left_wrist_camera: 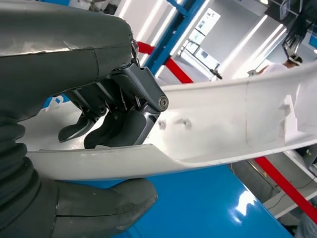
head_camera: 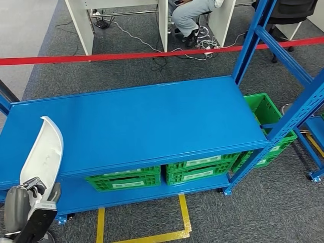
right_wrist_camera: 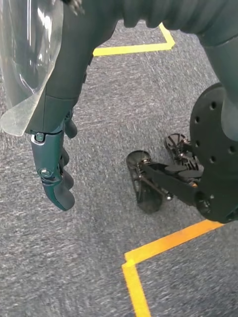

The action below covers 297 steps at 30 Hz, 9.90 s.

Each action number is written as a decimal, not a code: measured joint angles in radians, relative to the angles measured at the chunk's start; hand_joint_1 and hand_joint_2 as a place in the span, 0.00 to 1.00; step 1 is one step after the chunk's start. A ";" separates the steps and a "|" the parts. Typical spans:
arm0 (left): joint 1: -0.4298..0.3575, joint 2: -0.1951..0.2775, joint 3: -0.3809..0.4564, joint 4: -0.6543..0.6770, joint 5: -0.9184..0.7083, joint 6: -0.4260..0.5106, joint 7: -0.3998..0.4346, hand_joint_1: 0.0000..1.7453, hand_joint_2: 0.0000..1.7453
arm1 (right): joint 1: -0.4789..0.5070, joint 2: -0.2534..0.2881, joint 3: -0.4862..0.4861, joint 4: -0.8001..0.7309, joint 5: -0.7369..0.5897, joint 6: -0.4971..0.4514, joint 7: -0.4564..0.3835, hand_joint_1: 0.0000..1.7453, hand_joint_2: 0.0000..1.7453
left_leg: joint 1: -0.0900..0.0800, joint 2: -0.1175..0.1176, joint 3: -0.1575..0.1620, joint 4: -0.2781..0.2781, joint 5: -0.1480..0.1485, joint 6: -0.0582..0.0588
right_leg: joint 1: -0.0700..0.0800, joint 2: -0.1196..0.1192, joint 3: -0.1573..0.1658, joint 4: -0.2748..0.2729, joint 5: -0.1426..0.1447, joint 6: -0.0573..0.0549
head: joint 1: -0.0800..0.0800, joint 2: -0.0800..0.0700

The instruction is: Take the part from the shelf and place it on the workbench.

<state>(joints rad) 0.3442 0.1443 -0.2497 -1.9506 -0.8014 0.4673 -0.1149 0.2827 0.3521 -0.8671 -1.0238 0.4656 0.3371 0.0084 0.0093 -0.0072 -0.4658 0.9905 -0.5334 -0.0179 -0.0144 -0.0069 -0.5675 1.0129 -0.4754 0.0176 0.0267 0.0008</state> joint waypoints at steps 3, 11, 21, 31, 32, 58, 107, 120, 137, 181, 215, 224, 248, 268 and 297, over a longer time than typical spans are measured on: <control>0.000 0.000 -0.007 -0.001 0.003 0.002 0.000 1.00 1.00 | 0.013 0.000 0.017 -0.015 -0.013 0.003 0.006 0.00 1.00 | -0.001 0.004 -0.018 -0.007 0.017 0.024 | -0.003 0.002 -0.014 0.008 -0.004 0.019 | 0.001 0.000; 0.005 0.000 -0.019 -0.004 0.042 0.006 -0.003 1.00 1.00 | 0.049 0.000 0.066 -0.044 -0.121 0.001 0.035 0.00 1.00 | -0.014 0.010 -0.098 -0.005 0.082 0.050 | -0.002 0.005 -0.017 0.203 -0.126 0.019 | 0.005 0.000; 0.019 0.002 -0.028 -0.021 0.038 0.015 -0.005 1.00 1.00 | 0.071 0.000 0.121 -0.070 -0.137 -0.035 0.015 0.00 1.00 | -0.010 0.007 -0.159 0.113 -0.011 -0.002 | 0.004 -0.005 0.096 -0.064 -0.051 -0.034 | 0.000 0.000; 0.022 0.002 -0.034 -0.027 0.031 0.025 0.003 1.00 1.00 | 0.058 0.002 0.132 -0.070 0.004 -0.087 0.004 0.00 1.00 | 0.000 0.005 0.033 -0.020 -0.012 -0.003 | 0.008 -0.010 -0.016 -0.014 0.024 -0.002 | 0.000 0.000; 0.025 0.002 -0.035 -0.027 0.030 0.027 0.006 1.00 1.00 | 0.059 0.002 0.133 -0.070 0.008 -0.083 0.010 0.00 1.00 | 0.000 0.005 0.026 -0.023 -0.010 0.006 | 0.008 -0.010 -0.021 -0.014 0.032 0.005 | 0.000 0.000; 0.036 0.011 -0.042 -0.027 0.040 0.029 0.032 1.00 1.00 | 0.106 0.003 0.183 -0.114 -0.023 -0.025 0.031 0.00 1.00 | -0.003 0.010 -0.066 0.152 0.003 -0.012 | 0.014 -0.009 0.026 -0.036 -0.008 -0.029 | 0.000 0.000; -0.021 0.000 -0.069 -0.005 0.063 0.006 -0.012 1.00 1.00 | 0.267 0.004 0.349 -0.325 -0.278 -0.157 0.142 0.00 1.00 | -0.017 0.022 -0.146 -0.004 0.130 0.037 | 0.016 0.006 0.157 -0.016 -0.092 -0.002 | 0.010 0.000; -0.047 -0.002 -0.083 0.011 0.066 -0.033 -0.021 1.00 1.00 | 0.316 0.004 0.408 -0.381 -0.321 -0.190 0.167 0.00 1.00 | -0.008 0.013 -0.092 0.211 0.005 0.001 | 0.024 -0.005 0.020 -0.039 0.007 -0.040 | 0.006 0.000; -0.063 -0.012 -0.094 0.030 0.080 -0.051 -0.040 1.00 1.00 | 0.334 0.004 0.426 -0.404 -0.326 -0.193 0.184 0.00 1.00 | -0.013 0.082 -0.068 -0.036 0.086 0.033 | 0.004 -0.044 0.091 0.040 -0.045 0.026 | 0.014 0.000; -0.091 -0.031 -0.109 0.047 0.126 -0.112 -0.094 1.00 1.00 | 0.387 0.008 0.486 -0.452 -0.367 -0.312 0.220 0.00 1.00 | -0.003 0.002 -0.089 0.182 -0.053 0.008 | 0.015 0.065 0.029 -0.030 -0.003 -0.039 | 0.023 0.000; -0.137 -0.090 -0.099 0.086 0.133 -0.196 -0.136 1.00 1.00 | 0.455 0.008 0.556 -0.561 -0.381 -0.358 0.261 0.00 1.00 | 0.000 -0.071 -0.041 0.012 0.032 0.019 | 0.014 0.103 0.021 -0.017 -0.010 -0.028 | 0.020 0.000; -0.129 -0.089 -0.095 0.086 0.142 -0.177 -0.136 1.00 1.00 | 0.474 0.007 0.573 -0.580 -0.381 -0.358 0.285 0.00 1.00 | 0.001 0.032 -0.033 -0.032 0.043 0.041 | 0.006 0.016 -0.134 0.251 -0.136 0.018 | 0.026 0.000; -0.127 -0.088 -0.092 0.087 0.154 -0.183 -0.135 1.00 1.00 | 0.476 0.007 0.579 -0.591 -0.372 -0.346 0.281 0.00 1.00 | -0.002 -0.058 -0.029 -0.017 0.026 0.026 | 0.009 0.134 0.006 -0.022 0.001 -0.009 | 0.009 0.000; -0.129 -0.089 -0.082 0.088 0.172 -0.197 -0.134 1.00 1.00 | 0.478 0.008 0.578 -0.600 -0.368 -0.342 0.277 0.00 1.00 | 0.002 0.030 -0.085 0.162 -0.102 -0.008 | 0.003 -0.002 0.012 -0.002 -0.028 -0.024 | 0.005 0.000; -0.144 -0.092 -0.074 0.088 0.250 -0.261 -0.161 1.00 1.00 | 0.475 0.007 0.564 -0.606 -0.353 -0.313 0.268 0.00 1.00 | -0.010 0.054 -0.053 0.057 -0.037 0.001 | 0.003 -0.010 0.028 -0.024 -0.023 -0.024 | -0.001 0.000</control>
<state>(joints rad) 0.2001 0.0522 -0.3233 -1.8627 -0.5517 0.2065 -0.2761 0.7572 0.3593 -0.3029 -1.6299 0.1126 0.0242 0.2764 -0.0010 0.0469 -0.5183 1.0472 -0.5705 -0.0173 -0.0112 -0.0169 -0.5393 0.9884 -0.4979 -0.0065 0.0261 0.0008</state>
